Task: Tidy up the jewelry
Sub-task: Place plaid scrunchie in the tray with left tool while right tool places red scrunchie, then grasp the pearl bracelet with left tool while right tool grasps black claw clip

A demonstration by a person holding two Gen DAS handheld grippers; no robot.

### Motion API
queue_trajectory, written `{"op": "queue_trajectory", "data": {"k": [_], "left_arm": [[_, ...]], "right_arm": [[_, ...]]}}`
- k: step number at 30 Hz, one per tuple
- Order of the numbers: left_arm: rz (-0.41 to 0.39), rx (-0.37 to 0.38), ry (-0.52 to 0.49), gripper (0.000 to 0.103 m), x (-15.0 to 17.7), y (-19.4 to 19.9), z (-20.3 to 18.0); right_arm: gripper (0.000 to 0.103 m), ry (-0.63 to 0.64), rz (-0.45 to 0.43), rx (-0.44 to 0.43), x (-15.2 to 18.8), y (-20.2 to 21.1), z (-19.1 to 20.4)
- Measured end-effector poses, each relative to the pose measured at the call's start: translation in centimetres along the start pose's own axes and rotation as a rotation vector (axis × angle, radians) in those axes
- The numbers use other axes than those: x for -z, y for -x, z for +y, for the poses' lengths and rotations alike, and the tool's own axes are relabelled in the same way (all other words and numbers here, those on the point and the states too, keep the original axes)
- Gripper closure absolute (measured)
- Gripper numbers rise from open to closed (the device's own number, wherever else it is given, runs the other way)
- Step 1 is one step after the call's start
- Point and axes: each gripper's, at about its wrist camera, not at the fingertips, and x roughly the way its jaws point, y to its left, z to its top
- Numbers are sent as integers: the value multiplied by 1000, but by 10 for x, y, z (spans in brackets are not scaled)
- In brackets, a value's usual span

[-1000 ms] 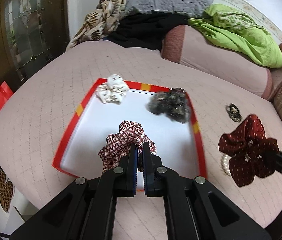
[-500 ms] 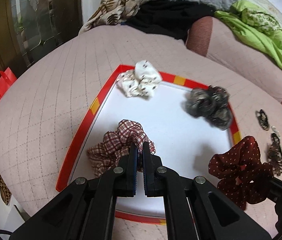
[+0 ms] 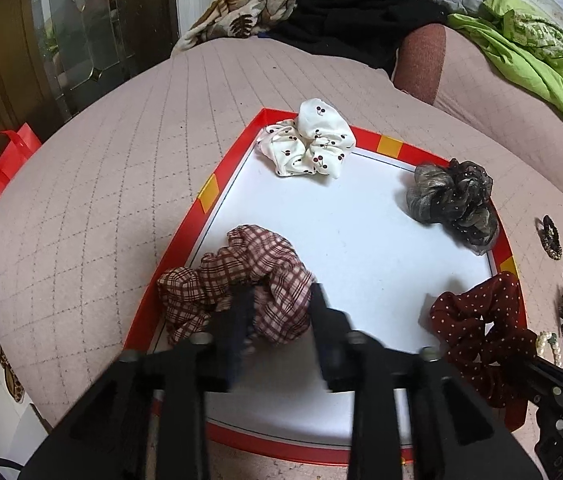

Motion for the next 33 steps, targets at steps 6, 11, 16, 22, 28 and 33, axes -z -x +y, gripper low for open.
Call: {"op": "queue_trajectory", "data": {"k": [6,11,16,22,28,33], "left_arm": [[-53,-2,9,61,3,9,-2],[-79,0,48,61,5,14,3],[-107,-15,78,61,10,22,7],[-148,-39,59,61,18,46,-4],[-173,26,-34,60,23,84,-39],[-137,96,-85,55,30,103,-75]], "right_arm": [[47,29,-51,-4,3,15,5],[47,61,-93,18,7,33,8],[45,32,-105,20,15,50,-5],[42,-22,-122,48,36,75,-37],[39,-87,-115,99,66,97,-84],[39,-169,-114,124,93,111,-126]]}}
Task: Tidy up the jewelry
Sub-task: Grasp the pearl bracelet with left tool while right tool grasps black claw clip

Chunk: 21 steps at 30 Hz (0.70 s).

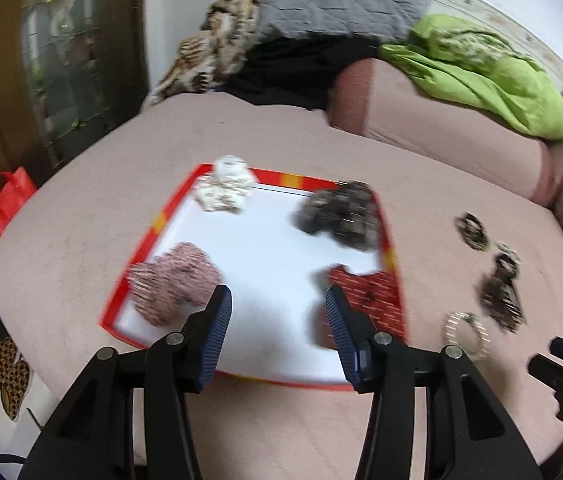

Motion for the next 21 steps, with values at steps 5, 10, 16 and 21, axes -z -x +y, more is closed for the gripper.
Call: {"op": "queue_trajectory", "data": {"k": [5,10,16,21], "left_arm": [[15,77,-72,55,8,13,-45],[29,116,-162,55,18,17,-89],[79,177,-250,55,35,4,-134],[111,229,-330,55,51,-17,-165]], "right_arm": [[39,-101,1,28,16,8,-47],[39,-153,-4,38,27,11,-75],[39,-163,-33,10,21,6,-85],[39,-175,-46,-17,8,-4,-89]]}}
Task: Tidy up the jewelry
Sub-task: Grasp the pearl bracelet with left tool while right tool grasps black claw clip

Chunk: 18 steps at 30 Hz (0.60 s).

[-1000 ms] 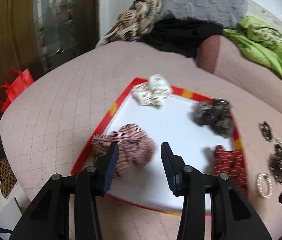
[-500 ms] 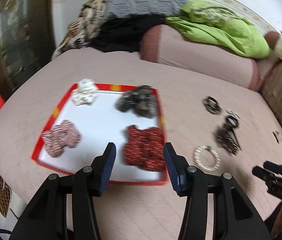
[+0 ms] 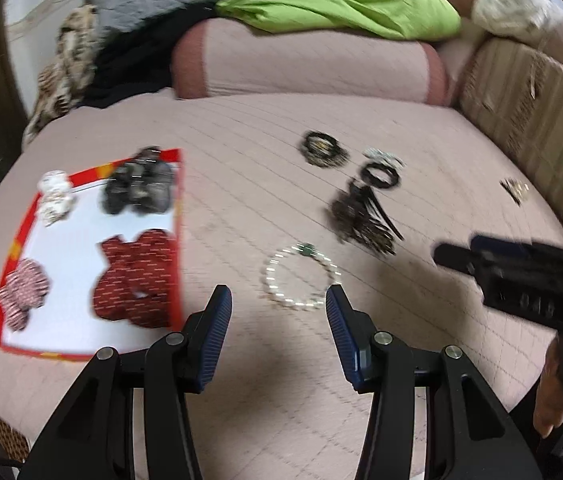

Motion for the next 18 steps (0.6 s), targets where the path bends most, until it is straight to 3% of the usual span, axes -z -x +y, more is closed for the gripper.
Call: {"op": "queue_trajectory", "data": {"k": [5,10,13,18], "left_arm": [[21,11,-44,59,-6,-28,-10],[69,41,16,63,-18,-56,3],[97,64,24,71,-22,-73,7],[129,59,22,73,-20,-92,11]], "right_arm": [[39,-41,3,-50,-19,-15,-3],[39,-44,20,-65,-35,-37,3],[46,-29,34,-52,-41,-49,6],[53,-29,71,-41,-45,-71,3]]}}
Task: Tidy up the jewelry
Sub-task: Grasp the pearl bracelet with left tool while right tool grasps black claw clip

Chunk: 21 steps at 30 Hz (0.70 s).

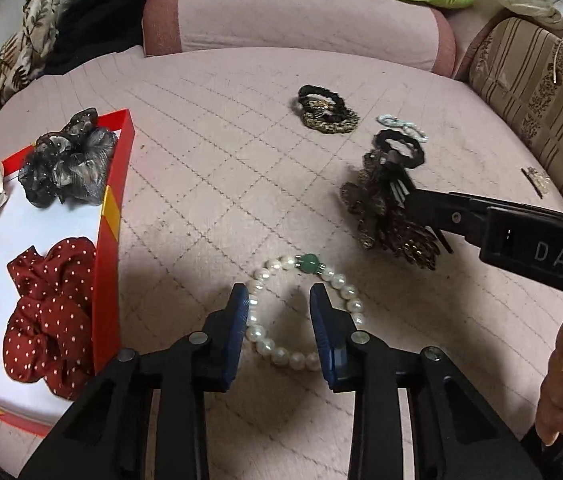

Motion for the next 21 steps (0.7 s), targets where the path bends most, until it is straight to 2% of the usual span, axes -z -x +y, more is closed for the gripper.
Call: {"op": "queue_trajectory", "data": {"k": [3,9,11,12,14,15,21], "left_arm": [[19,25,17,73,0,-8,4],[10,21,12,73,-3,-13,2],[4,15,12,73,-2,-13,1],[1,12,11,73,-2,-13,0],[-4,0,10,82,-1,-12,0],[-6,-7,10,94,-1,-11,-1],[-14,31,24,94,1,3,-5]], "right_arm": [[56,-5,3,9,-2,-6,-3],[69,-27,34,17,-4,-22,-12],[83,-35,37,11,-4,-25,-13],[87,-37,38,10,-4,-26,-13],[96,-39,31,1,-3,-24,-14],[98,-38,26,3,-3,-23,-13],[98,-49,-6,4,1,-6,-14]]}}
